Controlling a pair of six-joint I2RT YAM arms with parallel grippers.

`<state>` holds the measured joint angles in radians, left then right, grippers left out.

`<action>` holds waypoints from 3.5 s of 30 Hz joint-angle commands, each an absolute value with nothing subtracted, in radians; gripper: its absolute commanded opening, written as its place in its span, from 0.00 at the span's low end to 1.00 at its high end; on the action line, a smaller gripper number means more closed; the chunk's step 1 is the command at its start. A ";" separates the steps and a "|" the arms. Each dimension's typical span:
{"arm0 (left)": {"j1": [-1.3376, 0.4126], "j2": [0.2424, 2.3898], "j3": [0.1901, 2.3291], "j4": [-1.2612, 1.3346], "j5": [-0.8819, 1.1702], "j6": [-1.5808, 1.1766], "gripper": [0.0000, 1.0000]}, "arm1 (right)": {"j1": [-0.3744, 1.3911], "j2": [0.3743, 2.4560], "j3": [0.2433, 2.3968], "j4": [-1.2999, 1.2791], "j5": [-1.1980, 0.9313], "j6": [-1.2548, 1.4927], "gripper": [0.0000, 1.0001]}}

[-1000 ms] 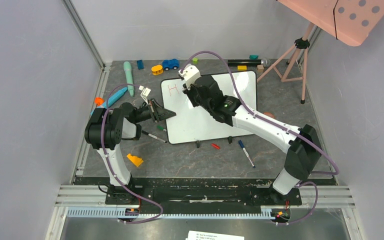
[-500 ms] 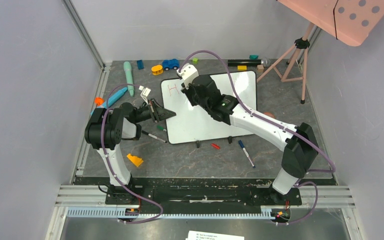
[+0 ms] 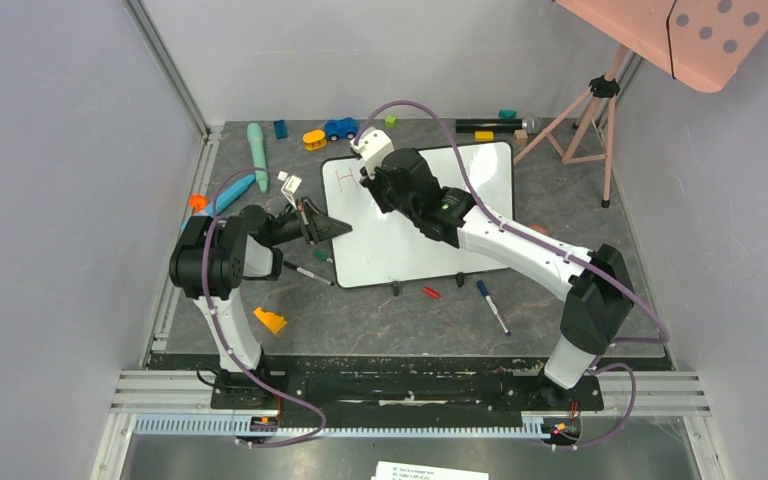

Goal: Write a sentence on the whiteboard

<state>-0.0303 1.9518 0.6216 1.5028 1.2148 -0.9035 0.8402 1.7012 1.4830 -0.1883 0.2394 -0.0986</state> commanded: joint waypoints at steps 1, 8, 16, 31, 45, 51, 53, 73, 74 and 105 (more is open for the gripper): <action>-0.034 1.949 0.614 1.557 1.216 -0.821 0.02 | 0.836 1.694 1.494 -0.202 0.223 -0.110 0.00; -0.035 1.949 0.614 1.557 1.217 -0.821 0.02 | 0.836 1.683 1.484 -0.220 0.249 -0.115 0.00; -0.034 1.948 0.615 1.557 1.217 -0.821 0.02 | 0.837 1.676 1.483 -0.231 0.289 -0.126 0.00; -0.034 1.948 0.613 1.557 1.217 -0.821 0.02 | 0.836 1.675 1.497 -0.238 0.334 -0.129 0.00; -0.035 1.948 0.612 1.557 1.216 -0.821 0.02 | 0.833 1.707 1.537 -0.239 0.357 -0.135 0.00; -0.034 1.947 0.613 1.557 1.217 -0.821 0.02 | 0.831 1.713 1.543 -0.241 0.334 -0.134 0.00; -0.035 1.949 0.613 1.557 1.216 -0.821 0.02 | 0.832 1.712 1.539 -0.244 0.325 -0.131 0.00; -0.034 1.945 0.610 1.557 1.216 -0.818 0.02 | 0.831 1.636 1.451 -0.270 0.273 -0.106 0.00; -0.035 1.947 0.610 1.557 1.217 -0.818 0.02 | 0.831 1.631 1.455 -0.269 0.267 -0.106 0.00; -0.035 1.947 0.612 1.557 1.219 -0.819 0.02 | 0.793 1.398 1.167 0.064 0.302 -0.079 0.00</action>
